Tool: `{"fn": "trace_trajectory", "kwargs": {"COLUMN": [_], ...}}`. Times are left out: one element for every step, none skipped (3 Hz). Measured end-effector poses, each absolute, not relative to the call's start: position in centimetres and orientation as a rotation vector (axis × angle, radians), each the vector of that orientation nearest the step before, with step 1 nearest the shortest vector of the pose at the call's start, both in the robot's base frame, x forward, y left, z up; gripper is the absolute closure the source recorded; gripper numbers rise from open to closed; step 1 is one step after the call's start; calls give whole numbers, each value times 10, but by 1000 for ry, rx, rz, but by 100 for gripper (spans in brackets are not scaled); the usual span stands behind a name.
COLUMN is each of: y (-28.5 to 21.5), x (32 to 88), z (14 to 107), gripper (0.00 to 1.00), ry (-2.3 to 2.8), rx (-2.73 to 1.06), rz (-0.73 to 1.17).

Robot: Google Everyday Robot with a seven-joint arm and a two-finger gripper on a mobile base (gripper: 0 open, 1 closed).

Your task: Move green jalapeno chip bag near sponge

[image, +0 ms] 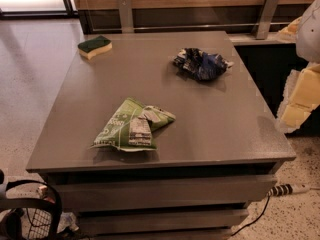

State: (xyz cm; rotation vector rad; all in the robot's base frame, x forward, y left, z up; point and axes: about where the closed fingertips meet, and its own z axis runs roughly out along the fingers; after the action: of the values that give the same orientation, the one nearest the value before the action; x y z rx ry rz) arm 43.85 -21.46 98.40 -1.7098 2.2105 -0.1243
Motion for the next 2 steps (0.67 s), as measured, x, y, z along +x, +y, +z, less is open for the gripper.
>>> {"fn": "trace_trajectory", "kwargs": {"y": [-211,-181], "x": [441,464], "z": [983,974], "gripper": [0,0], "ry": [2200,2123], "rx": [-1713,-1735], "rz": [-113,-24]}}
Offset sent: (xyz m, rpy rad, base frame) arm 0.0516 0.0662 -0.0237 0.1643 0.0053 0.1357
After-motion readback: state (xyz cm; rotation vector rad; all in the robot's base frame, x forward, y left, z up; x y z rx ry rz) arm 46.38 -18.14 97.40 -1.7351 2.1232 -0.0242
